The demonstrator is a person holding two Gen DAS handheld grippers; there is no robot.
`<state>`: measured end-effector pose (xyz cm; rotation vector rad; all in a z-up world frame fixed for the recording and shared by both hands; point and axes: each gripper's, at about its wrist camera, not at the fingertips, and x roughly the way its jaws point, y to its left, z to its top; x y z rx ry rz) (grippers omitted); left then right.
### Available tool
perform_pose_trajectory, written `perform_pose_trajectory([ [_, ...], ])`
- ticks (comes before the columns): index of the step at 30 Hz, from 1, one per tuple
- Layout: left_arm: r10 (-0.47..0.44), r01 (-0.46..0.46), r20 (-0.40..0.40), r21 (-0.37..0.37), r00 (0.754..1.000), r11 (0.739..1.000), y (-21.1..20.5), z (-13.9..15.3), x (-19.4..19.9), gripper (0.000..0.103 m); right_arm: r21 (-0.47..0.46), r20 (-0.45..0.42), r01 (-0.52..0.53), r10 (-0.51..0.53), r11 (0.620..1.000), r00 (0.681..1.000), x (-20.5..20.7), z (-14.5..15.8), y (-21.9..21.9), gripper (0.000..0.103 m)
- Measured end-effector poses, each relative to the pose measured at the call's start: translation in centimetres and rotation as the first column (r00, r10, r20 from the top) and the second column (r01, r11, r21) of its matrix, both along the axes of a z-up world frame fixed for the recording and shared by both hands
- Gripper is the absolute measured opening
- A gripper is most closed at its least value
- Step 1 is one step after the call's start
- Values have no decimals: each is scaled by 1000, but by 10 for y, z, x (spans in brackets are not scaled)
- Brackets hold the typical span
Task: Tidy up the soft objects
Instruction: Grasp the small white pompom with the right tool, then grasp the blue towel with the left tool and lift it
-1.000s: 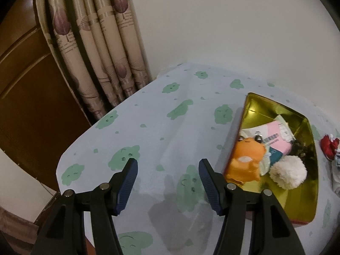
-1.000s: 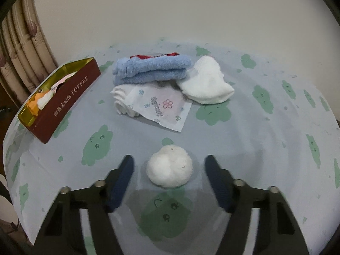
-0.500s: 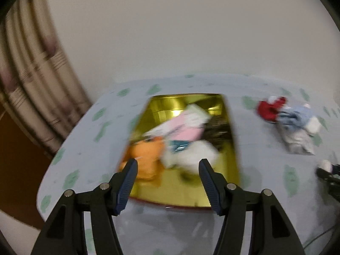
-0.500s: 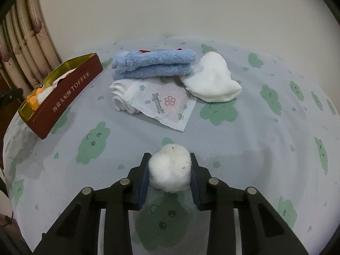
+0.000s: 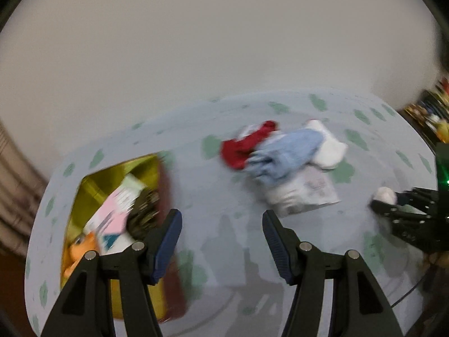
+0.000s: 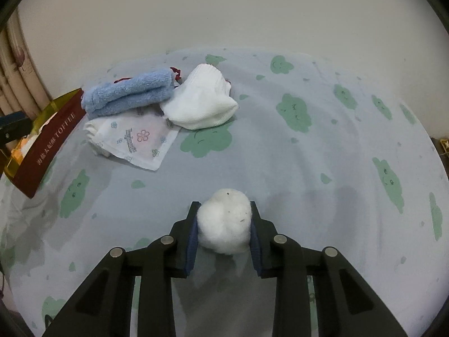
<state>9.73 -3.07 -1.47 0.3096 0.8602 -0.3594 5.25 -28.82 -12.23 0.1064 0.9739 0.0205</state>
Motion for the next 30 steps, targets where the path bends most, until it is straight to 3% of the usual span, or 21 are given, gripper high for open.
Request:
perform_pose_trajectory([
  [4, -93, 91, 20, 49, 996, 995, -42, -2, 6, 61, -67, 8, -28, 29, 997, 1000, 2, -2, 10, 30],
  [11, -194, 196, -34, 103, 980, 975, -93, -16, 24, 61, -47, 12, -26, 27, 999, 1000, 1, -1, 8, 31],
  [22, -140, 153, -81, 190, 987, 970, -115, -47, 66, 61, -31, 17, -26, 27, 999, 1000, 1, -3, 6, 33],
  [27, -79, 98, -139, 141, 987, 985, -114, -58, 92, 61, -33, 22, -26, 27, 999, 999, 0, -3, 7, 34],
  [30, -55, 64, -137, 62, 989, 996, -105, -54, 98, 58, -33, 24, -26, 27, 999, 999, 0, -4, 8, 34],
])
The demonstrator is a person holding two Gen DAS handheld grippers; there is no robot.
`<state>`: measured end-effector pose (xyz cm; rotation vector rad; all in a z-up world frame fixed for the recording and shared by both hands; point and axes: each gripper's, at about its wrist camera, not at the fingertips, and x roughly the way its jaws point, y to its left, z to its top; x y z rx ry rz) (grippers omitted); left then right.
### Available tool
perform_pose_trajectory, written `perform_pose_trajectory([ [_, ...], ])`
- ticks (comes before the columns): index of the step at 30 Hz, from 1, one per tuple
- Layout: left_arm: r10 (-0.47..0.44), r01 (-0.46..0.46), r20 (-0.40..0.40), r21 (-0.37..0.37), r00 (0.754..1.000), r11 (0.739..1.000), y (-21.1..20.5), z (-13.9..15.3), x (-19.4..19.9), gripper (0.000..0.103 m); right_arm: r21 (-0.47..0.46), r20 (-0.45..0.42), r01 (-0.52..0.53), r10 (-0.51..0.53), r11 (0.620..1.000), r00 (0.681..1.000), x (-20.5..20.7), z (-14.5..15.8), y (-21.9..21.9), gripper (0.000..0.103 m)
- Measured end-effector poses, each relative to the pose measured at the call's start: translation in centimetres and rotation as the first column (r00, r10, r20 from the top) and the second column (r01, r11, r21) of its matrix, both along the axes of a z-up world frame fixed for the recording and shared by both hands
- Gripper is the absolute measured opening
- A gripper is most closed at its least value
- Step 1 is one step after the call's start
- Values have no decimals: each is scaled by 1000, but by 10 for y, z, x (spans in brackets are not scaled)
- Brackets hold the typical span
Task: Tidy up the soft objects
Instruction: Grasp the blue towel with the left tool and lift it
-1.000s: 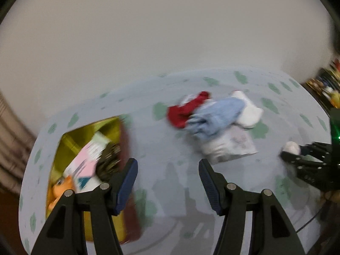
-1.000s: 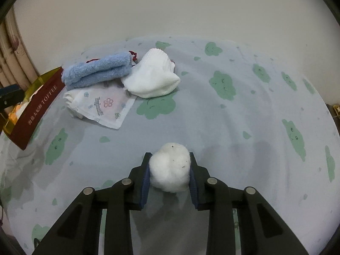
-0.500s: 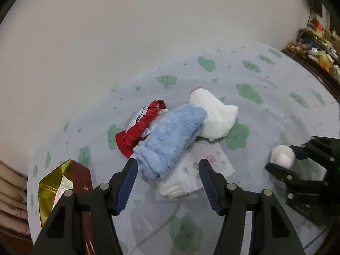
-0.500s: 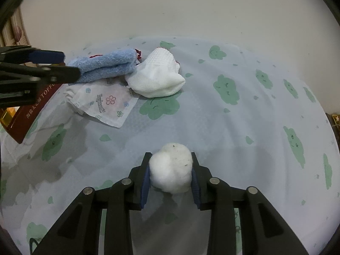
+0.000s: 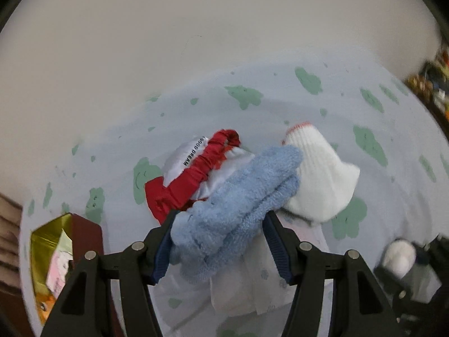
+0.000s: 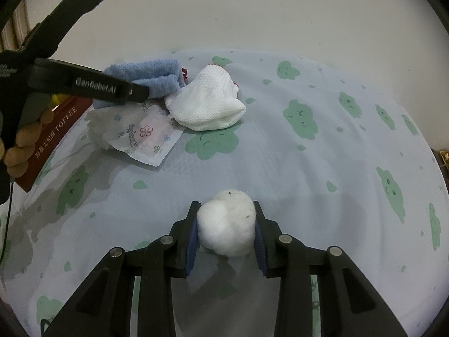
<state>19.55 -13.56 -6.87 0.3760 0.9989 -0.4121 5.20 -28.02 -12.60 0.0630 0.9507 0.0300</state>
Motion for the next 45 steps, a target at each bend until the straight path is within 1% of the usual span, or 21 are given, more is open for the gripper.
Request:
perform_pose_trajectory([
  [1, 2, -2, -8, -29, 1000, 1000, 3, 2, 0, 41, -1, 1, 0, 0, 1000, 1000, 0, 0, 0, 34],
  [2, 3, -4, -23, -43, 1000, 999, 5, 4, 0, 32, -1, 1, 0, 0, 1000, 1000, 0, 0, 0, 34],
  [3, 5, -7, -28, -48, 1000, 999, 6, 6, 0, 32, 0, 1, 0, 0, 1000, 1000, 0, 0, 0, 34],
  [5, 2, -3, -19, -59, 1000, 998, 8, 10, -2, 27, 0, 1, 1, -1, 1000, 1000, -1, 0, 1, 34],
  [15, -20, 22, 22, -99, 1000, 995, 8, 39, -19, 26, 0, 1, -1, 1, 1000, 1000, 0, 0, 0, 34],
  [19, -24, 28, 31, -128, 999, 991, 10, 52, -27, 26, -3, 1, -2, 2, 1000, 1000, 0, 0, 1, 34],
  [28, -24, 27, 20, -181, 1000, 983, 20, 73, -31, 26, -3, 0, -2, 2, 1000, 1000, 1, 0, 0, 34],
  [30, -19, 22, 21, -184, 1000, 983, 23, 77, -31, 26, -3, 0, -2, 2, 1000, 1000, 1, 0, 1, 34],
  [32, -4, 7, 16, -188, 1000, 982, 28, 80, -30, 26, -3, 0, -2, 2, 1000, 1000, 1, 0, 1, 34],
  [36, 18, -11, 36, -177, 999, 984, 40, 85, -30, 26, -3, 1, -2, 2, 1000, 1000, 0, 0, 0, 34],
  [45, 140, -133, 26, -183, 990, 974, 85, 87, -16, 26, -4, 0, -2, 2, 1000, 1000, 0, 0, 0, 34],
])
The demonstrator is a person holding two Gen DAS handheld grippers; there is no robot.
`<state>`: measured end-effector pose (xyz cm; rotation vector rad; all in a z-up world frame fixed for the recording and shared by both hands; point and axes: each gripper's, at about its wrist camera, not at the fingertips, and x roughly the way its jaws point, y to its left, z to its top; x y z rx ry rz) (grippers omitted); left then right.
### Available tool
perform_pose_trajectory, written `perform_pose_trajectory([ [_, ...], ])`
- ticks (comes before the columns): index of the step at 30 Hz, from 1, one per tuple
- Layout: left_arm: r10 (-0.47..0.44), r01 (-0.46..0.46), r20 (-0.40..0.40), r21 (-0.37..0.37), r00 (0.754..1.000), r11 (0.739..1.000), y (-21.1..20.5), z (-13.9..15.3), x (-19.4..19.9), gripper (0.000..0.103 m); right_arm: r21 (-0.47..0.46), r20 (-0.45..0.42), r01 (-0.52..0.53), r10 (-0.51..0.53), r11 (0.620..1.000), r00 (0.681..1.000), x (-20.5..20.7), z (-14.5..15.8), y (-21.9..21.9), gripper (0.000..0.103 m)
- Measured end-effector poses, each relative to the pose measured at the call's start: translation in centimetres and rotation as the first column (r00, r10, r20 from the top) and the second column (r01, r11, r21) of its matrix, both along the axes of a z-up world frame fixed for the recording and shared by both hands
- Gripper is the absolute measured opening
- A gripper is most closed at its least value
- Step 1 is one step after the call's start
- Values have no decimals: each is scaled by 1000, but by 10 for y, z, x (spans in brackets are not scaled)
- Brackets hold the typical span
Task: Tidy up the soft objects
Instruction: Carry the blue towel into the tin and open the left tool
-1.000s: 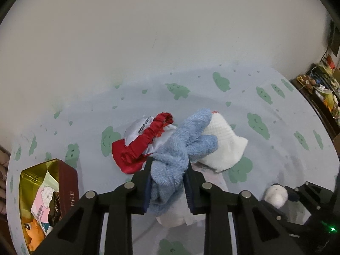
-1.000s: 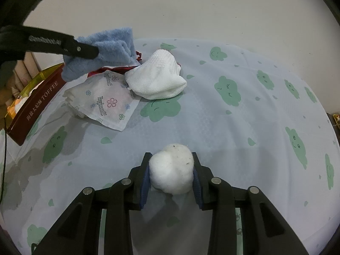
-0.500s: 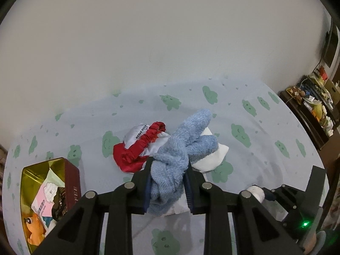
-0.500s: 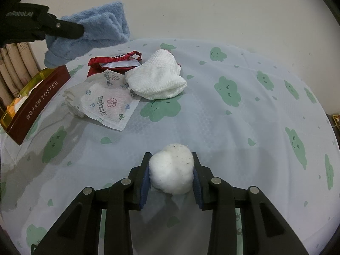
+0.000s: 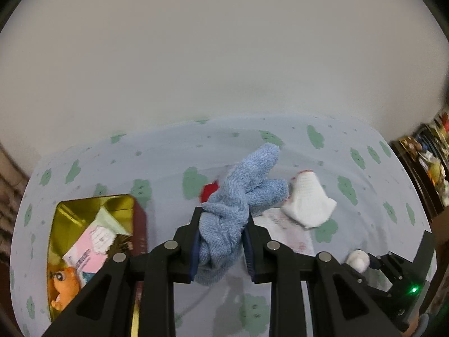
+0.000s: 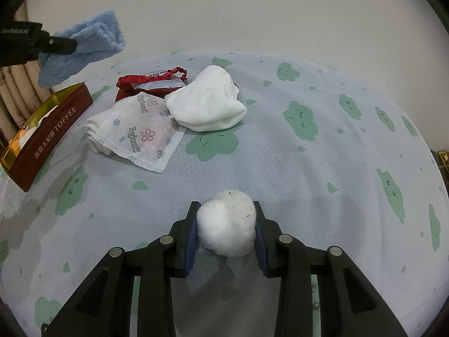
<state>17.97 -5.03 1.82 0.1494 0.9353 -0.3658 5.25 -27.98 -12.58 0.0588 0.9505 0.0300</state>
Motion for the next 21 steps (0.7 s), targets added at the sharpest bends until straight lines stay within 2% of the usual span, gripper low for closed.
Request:
perform_pose_trajectory([
  [12, 170, -170, -1, 32, 985, 985, 76, -3, 16, 26, 1, 0, 0, 0, 1000, 1000, 0, 0, 0, 34],
  [21, 304, -303, -2, 69, 953, 951, 135, -10, 29, 26, 0, 0, -1, 1, 1000, 1000, 0, 0, 0, 34],
])
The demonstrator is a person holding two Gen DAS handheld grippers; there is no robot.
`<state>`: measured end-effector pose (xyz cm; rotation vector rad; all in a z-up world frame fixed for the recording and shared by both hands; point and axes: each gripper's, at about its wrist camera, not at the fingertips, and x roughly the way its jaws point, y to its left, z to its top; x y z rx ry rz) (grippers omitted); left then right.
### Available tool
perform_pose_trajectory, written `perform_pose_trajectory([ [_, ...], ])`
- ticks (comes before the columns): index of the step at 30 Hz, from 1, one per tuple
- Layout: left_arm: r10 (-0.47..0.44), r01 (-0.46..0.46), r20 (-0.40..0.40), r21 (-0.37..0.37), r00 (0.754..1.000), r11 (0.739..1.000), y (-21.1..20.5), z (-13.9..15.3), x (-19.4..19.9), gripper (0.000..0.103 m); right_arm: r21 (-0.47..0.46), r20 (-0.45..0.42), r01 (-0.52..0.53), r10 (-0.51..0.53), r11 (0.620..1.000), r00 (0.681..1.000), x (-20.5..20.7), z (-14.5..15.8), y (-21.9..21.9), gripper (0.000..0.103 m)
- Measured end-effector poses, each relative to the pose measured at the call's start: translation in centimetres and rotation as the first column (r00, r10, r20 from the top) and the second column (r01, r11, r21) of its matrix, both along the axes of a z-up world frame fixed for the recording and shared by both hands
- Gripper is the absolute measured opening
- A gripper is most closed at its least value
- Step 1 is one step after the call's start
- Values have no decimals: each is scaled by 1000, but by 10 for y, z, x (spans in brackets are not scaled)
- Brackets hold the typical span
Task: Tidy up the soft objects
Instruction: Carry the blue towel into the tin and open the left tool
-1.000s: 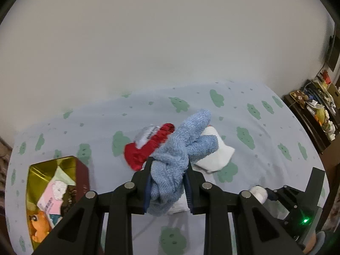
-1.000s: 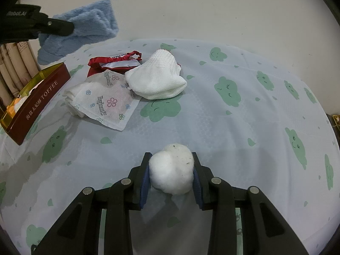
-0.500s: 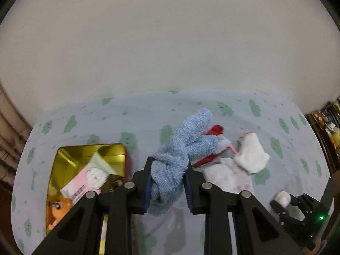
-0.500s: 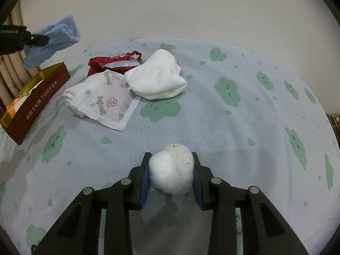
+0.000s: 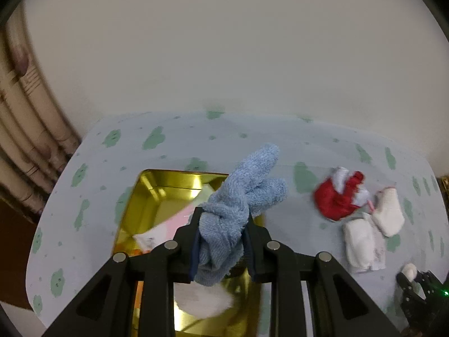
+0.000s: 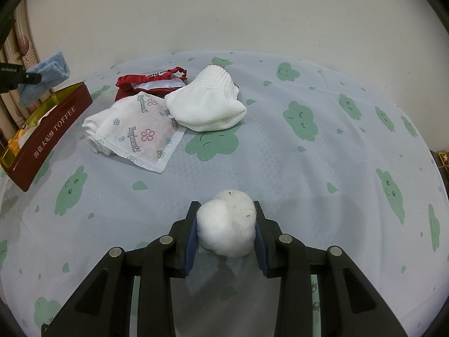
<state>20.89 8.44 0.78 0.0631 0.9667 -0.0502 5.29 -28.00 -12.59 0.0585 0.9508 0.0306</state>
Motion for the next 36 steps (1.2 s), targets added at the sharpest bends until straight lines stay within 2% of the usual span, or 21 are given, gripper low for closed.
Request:
perform_pose_trajectory([
  [7, 71, -71, -14, 28, 997, 997, 31, -15, 7, 26, 0, 0, -1, 1, 1000, 1000, 0, 0, 0, 34],
  [19, 119, -116, -57, 60, 991, 991, 44, -38, 14, 26, 0, 0, -1, 1, 1000, 1000, 0, 0, 0, 34],
  [22, 134, -130, -74, 58, 988, 990, 46, -44, 15, 30, 0, 0, -1, 1, 1000, 1000, 0, 0, -1, 34],
  [29, 130, -126, -144, 38, 981, 991, 49, -51, 16, 50, 0, 0, -1, 1, 1000, 1000, 0, 0, -1, 34],
  [32, 126, -120, -129, 51, 984, 991, 46, -48, 14, 53, 0, 0, -1, 1, 1000, 1000, 0, 0, -1, 34],
  [36, 109, -105, -129, 34, 986, 994, 44, -42, 11, 53, 0, 0, -1, 1, 1000, 1000, 0, 0, -1, 34],
])
